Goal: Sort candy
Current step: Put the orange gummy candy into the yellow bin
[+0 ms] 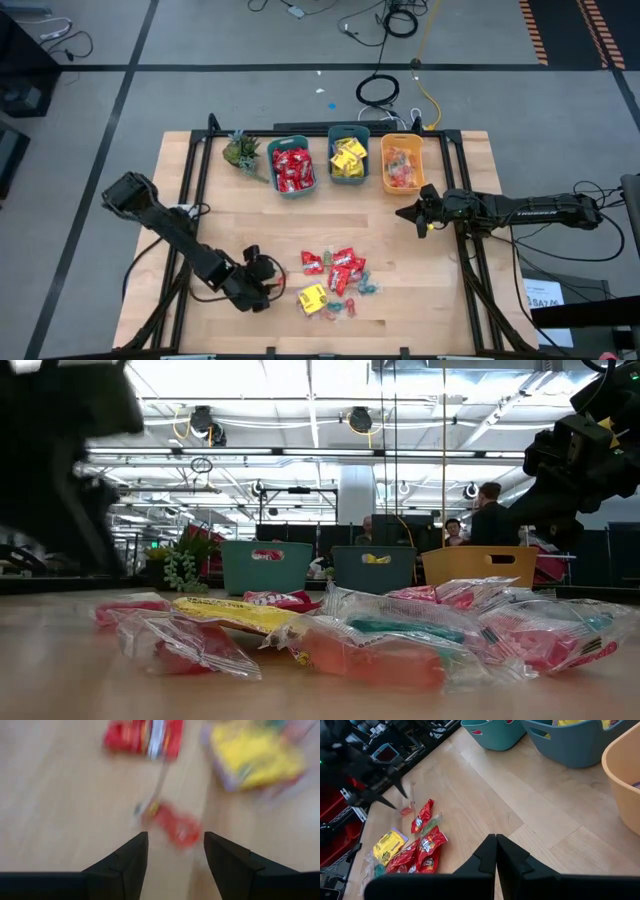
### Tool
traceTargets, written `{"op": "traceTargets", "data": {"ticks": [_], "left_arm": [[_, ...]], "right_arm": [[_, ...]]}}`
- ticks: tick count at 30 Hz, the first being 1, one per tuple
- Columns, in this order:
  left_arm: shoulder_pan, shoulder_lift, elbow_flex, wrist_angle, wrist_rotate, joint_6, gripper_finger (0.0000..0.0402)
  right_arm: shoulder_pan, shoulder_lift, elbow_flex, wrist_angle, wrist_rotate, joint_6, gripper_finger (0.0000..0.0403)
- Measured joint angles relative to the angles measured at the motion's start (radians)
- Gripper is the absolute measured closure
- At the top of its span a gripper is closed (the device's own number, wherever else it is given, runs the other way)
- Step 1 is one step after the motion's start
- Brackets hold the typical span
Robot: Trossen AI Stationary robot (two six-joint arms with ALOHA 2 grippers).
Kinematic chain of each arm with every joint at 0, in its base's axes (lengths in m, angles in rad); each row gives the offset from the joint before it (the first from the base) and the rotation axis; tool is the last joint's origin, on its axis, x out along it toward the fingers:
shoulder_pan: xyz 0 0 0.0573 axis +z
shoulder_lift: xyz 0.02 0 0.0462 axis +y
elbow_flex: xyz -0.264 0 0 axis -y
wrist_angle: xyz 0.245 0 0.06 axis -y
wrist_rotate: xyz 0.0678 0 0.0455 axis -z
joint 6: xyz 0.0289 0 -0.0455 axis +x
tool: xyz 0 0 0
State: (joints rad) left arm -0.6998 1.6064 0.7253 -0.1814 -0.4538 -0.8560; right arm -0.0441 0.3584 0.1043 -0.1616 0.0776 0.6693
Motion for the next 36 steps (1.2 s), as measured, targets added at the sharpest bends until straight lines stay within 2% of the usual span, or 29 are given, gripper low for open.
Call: {"op": "traceTargets", "data": {"ticks": [5,9,14,19,29,33,36], "left_arm": [[0.000,-0.106,0.001,0.004,-0.064,0.000,0.0199],[0.006,-0.120,0.001,0.016,-0.078,-0.066,0.0199],[0.015,-0.060,0.001,0.021,-0.078,-0.231,0.0199],[0.016,0.027,0.007,0.083,-0.074,-0.286,0.0199],[0.044,0.218,0.044,0.113,-0.071,-0.283,0.0199],[0.040,0.212,0.043,0.110,-0.062,-0.272,0.0209],[0.037,0.165,0.036,0.086,-0.059,-0.215,0.0246]], "right_arm": [[0.000,0.000,0.000,0.000,0.000,0.000,0.0401],[0.000,0.000,0.000,0.000,0.000,0.000,0.0401],[0.000,0.000,0.000,0.000,0.000,0.000,0.0401],[0.000,0.000,0.000,0.000,0.000,0.000,0.0401],[0.000,0.000,0.000,0.000,0.000,0.000,0.0401],[0.000,0.000,0.000,0.000,0.000,0.000,0.0401],[0.000,0.000,0.000,-0.001,0.000,0.000,0.0401]]}}
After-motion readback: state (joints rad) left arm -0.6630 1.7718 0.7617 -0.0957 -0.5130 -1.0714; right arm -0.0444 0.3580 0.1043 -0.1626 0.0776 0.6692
